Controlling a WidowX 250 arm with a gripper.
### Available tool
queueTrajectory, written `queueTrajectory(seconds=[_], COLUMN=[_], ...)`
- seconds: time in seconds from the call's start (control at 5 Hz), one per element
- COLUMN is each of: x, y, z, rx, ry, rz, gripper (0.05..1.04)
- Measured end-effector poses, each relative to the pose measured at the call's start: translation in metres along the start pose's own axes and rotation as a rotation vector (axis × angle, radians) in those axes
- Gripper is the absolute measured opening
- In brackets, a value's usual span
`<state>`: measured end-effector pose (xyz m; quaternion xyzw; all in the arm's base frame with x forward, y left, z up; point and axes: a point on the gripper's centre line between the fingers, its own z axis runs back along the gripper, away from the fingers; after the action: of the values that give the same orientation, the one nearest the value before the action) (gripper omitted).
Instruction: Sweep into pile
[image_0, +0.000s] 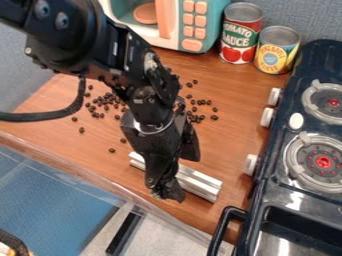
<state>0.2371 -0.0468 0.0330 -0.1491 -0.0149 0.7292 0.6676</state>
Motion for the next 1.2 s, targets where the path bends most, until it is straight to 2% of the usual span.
queueTrajectory(seconds=[0.2,0.4,0.8,1.2], x=[0.001,-0.006,-0.015,-0.011], y=[0.004,0.007,0.006,-0.007], z=[-0.004,-0.003,-0.003,-0.006], rx=[0.019,0.018,-0.014,0.012], ry=[-0.004,-0.012,-0.089,-0.151], rz=[0.009,-0.01,-0.044,-0.039], gripper=[1.001,1.001,1.001,1.001])
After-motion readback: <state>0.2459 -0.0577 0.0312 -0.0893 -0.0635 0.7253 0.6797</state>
